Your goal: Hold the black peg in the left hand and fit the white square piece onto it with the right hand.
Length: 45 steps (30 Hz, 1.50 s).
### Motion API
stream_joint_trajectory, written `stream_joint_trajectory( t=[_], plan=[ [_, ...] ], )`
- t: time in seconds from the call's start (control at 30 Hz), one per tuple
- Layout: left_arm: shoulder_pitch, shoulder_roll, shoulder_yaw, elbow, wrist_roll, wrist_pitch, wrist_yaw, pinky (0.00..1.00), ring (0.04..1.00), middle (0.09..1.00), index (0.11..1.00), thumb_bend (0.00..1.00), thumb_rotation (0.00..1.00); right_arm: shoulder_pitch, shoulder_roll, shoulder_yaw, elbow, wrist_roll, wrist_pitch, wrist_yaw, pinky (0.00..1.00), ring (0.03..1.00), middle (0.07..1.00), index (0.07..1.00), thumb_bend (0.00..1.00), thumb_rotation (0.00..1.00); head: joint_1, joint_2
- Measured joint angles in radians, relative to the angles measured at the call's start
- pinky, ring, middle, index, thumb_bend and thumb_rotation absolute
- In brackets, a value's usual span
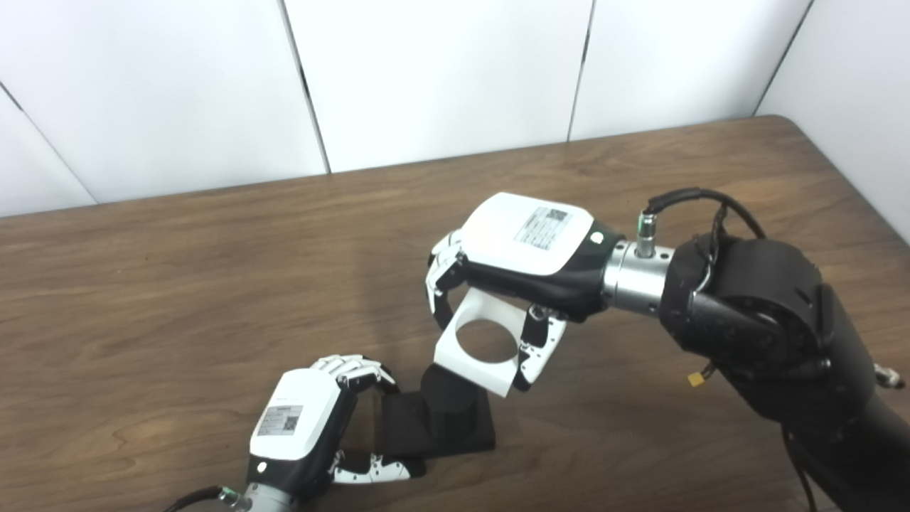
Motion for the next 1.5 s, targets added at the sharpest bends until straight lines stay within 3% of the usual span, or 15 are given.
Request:
stream_joint_trajectory(
  t=[0.6, 1.07, 1.5],
  plan=[
    [-0.003, -0.002, -0.011, -0.005, 0.007, 0.017, -0.004, 0.8, 0.779, 0.723, 0.485, 0.52, 0.05, 0.08, 0.076, 0.006, 0.012, -0.024, -0.014, 0.003, 0.84, 0.856, 0.75, 0.483, 0.52, 0.13, 0.012, 0.008],
    [-0.003, -0.006, -0.023, -0.017, 0.021, 0.039, -0.012, 0.81, 0.783, 0.728, 0.485, 0.52, 0.05, 0.103, 0.131, 0.032, 0.061, -0.091, -0.072, -0.021, 0.85, 0.845, 0.746, 0.483, 0.52, 0.13, 0.018, 0.002],
    [-0.002, -0.009, -0.026, -0.025, 0.026, 0.043, -0.02, 0.8, 0.781, 0.722, 0.485, 0.52, 0.05, 0.119, 0.146, 0.047, 0.085, -0.138, -0.122, -0.036, 0.85, 0.843, 0.735, 0.483, 0.52, 0.13, 0.021, 0.009]
  ],
)
